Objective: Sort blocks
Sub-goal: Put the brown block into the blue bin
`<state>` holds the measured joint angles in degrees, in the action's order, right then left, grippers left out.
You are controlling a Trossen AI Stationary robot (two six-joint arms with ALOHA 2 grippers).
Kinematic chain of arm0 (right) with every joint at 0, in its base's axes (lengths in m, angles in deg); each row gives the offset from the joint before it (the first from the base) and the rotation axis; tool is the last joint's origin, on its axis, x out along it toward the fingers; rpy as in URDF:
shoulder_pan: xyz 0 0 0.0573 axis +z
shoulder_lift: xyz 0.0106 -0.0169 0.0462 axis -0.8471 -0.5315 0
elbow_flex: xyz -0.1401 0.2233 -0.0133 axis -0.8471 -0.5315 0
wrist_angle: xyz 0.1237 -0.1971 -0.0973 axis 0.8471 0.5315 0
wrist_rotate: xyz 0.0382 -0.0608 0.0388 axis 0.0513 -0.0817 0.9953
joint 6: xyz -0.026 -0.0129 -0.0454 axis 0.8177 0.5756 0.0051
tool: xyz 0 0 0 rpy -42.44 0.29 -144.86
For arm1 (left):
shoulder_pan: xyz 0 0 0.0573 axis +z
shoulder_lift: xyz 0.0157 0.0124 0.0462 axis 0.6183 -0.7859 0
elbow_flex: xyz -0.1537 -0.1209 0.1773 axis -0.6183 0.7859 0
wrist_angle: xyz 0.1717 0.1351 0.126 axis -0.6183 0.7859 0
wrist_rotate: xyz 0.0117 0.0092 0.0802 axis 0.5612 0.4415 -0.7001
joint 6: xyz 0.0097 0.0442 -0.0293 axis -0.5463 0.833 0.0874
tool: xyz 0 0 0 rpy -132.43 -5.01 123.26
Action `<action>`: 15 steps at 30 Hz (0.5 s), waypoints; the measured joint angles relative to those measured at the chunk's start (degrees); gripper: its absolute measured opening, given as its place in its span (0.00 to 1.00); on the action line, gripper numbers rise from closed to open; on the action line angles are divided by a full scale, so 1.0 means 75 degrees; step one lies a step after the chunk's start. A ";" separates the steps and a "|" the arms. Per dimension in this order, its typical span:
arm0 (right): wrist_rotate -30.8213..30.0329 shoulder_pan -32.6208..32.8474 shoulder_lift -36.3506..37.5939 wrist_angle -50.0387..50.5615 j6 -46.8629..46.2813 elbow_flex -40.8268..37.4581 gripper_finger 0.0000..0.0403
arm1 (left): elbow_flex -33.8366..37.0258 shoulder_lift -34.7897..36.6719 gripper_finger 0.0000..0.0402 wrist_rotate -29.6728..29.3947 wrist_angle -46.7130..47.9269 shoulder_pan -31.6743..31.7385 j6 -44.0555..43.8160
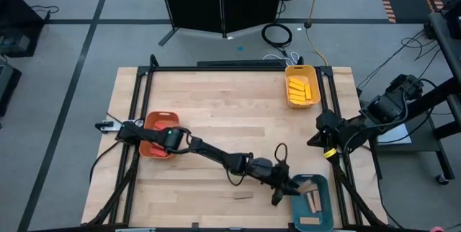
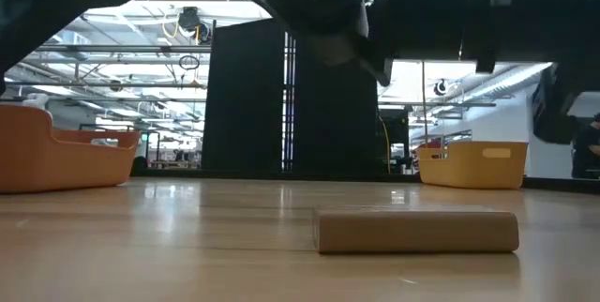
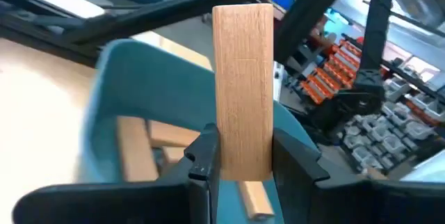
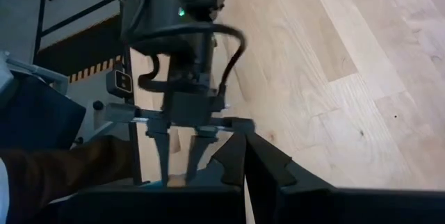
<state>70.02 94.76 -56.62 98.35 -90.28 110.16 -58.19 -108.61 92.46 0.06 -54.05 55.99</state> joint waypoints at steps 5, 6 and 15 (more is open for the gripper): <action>0.0000 0.0000 -0.0041 0.0003 0.0000 0.0000 0.00 | -0.0006 0.0012 0.22 -0.0163 -0.0068 -0.0062 -0.0019; 0.0003 0.0000 -0.0056 0.0002 0.0000 0.0000 0.00 | -0.0006 0.0012 0.22 -0.0168 -0.0050 -0.0059 -0.0017; 0.0102 0.0000 -0.0347 0.0003 0.0000 0.0000 0.00 | -0.0006 0.0024 0.37 -0.0138 0.0001 -0.0059 -0.0418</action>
<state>70.79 94.76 -59.22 98.38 -90.28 110.16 -58.23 -108.43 91.42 0.07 -54.49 52.85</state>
